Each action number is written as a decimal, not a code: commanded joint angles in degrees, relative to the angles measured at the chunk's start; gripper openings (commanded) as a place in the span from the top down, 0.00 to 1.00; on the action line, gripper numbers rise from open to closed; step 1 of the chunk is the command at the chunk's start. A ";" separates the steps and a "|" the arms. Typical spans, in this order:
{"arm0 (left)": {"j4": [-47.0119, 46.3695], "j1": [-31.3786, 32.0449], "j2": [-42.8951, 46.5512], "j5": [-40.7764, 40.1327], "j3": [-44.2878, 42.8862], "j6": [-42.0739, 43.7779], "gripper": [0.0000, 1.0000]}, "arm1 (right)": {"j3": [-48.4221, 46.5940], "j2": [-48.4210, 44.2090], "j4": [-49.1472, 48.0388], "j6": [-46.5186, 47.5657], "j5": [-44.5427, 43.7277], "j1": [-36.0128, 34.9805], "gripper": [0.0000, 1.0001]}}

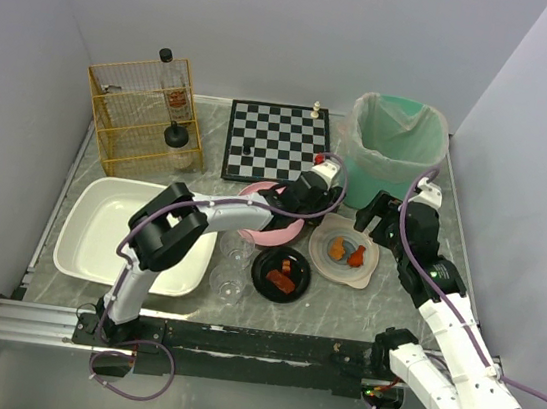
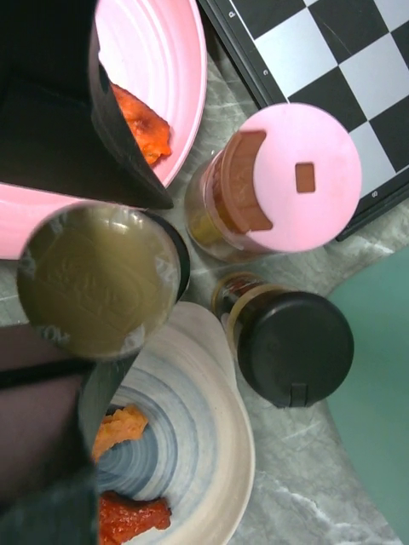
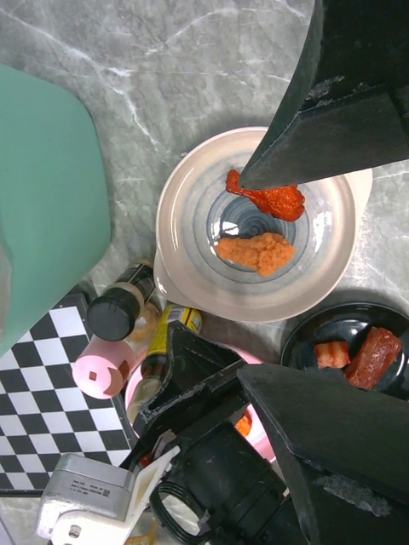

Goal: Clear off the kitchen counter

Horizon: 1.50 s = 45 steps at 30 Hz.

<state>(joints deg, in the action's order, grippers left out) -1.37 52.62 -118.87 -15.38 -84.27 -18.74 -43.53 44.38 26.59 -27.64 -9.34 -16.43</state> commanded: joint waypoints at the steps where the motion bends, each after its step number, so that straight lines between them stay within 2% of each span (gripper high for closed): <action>1: -1.97 0.55 0.13 -1.23 -1.86 -0.07 0.49 | 0.55 -0.70 -1.63 -0.40 0.38 0.52 0.11; 6: -2.41 0.82 -0.13 -1.67 -1.95 0.02 0.59 | 0.81 -0.44 -1.80 -0.14 0.73 0.61 0.10; 8: -2.50 0.90 -0.31 -2.11 -1.95 0.11 0.67 | 0.81 -0.35 -1.98 -0.14 1.08 0.61 0.09; 13: -2.33 1.08 0.65 -2.90 -1.42 0.11 0.97 | 0.99 0.00 -2.42 0.04 1.87 0.61 0.09; 14: -2.06 1.08 1.27 -2.82 -1.25 0.02 0.99 | 0.99 0.18 -2.51 -0.05 2.05 0.61 0.09; 23: -0.75 1.26 9.78 -0.01 0.60 0.20 1.00 | 1.78 1.50 -4.00 -0.66 3.98 0.69 0.07; 34: 7.77 0.21 25.25 0.79 0.95 3.80 1.00 | 1.61 4.48 -6.29 -1.01 6.35 0.61 0.06; 38: 11.37 -4.00 31.58 1.05 1.91 3.63 0.99 | 1.69 5.36 -7.16 -1.01 7.06 0.61 0.06; 45: 14.37 -17.44 44.84 -3.16 7.01 2.31 0.99 | 0.82 8.17 -8.66 0.83 10.92 0.61 0.06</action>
<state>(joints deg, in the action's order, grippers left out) 12.88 41.80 -81.56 -14.63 -78.56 -15.75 -41.87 50.85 20.97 -27.79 -1.50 -16.14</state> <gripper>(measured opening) 0.472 0.939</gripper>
